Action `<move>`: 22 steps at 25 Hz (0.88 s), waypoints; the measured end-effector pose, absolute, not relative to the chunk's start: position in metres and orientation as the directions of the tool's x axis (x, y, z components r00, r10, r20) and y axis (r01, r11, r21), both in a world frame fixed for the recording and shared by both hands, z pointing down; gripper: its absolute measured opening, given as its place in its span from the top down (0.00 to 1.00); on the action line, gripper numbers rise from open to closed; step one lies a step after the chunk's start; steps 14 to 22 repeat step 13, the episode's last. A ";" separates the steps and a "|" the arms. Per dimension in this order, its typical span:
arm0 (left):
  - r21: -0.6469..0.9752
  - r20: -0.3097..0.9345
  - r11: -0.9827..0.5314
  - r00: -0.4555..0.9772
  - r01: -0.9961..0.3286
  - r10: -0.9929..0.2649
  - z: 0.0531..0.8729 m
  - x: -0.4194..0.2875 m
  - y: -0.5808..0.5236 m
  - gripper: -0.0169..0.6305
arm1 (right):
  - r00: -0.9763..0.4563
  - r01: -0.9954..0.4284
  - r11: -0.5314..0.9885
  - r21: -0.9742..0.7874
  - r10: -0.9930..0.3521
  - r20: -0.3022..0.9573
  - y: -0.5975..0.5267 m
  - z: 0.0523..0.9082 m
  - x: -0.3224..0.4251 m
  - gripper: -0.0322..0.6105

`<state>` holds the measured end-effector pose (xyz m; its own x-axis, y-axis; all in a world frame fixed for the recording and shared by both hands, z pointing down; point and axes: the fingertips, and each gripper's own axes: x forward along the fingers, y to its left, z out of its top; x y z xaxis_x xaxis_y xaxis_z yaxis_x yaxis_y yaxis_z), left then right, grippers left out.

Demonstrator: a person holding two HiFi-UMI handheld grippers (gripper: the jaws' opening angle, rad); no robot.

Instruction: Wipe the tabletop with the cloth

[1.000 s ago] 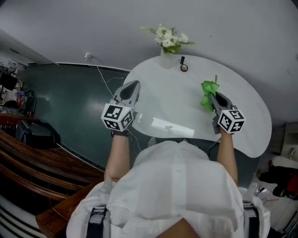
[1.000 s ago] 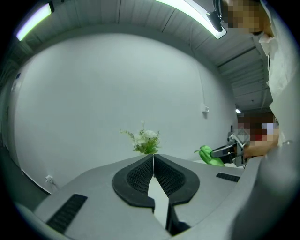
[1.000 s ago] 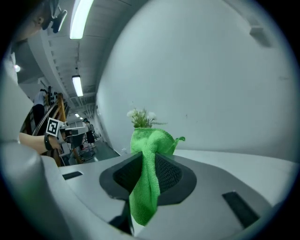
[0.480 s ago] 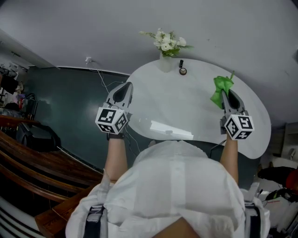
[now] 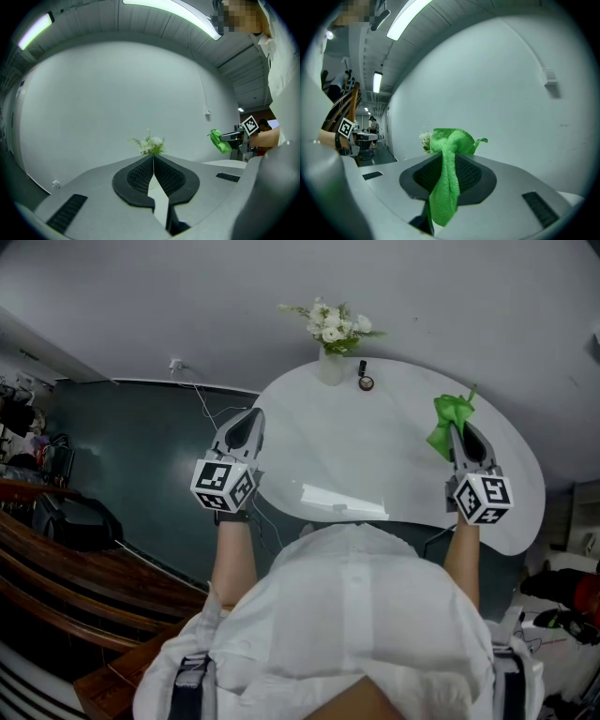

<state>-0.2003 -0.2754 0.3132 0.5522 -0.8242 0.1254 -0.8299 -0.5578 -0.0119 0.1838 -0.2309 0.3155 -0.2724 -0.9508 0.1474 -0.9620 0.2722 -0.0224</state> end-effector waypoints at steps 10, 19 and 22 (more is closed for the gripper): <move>0.002 0.133 -0.563 0.559 -0.826 -0.819 0.321 -0.200 -0.268 0.95 | -0.283 -0.959 0.284 -0.017 -0.946 0.161 -0.224 0.320 0.177 0.83; 0.000 0.132 -0.564 0.559 -0.826 -0.819 0.321 -0.202 -0.265 0.95 | -0.283 -0.959 0.284 -0.011 -0.947 0.154 -0.220 0.318 0.175 0.83; 0.000 0.132 -0.564 0.559 -0.826 -0.819 0.321 -0.202 -0.265 0.95 | -0.283 -0.959 0.284 -0.011 -0.947 0.154 -0.220 0.318 0.175 0.83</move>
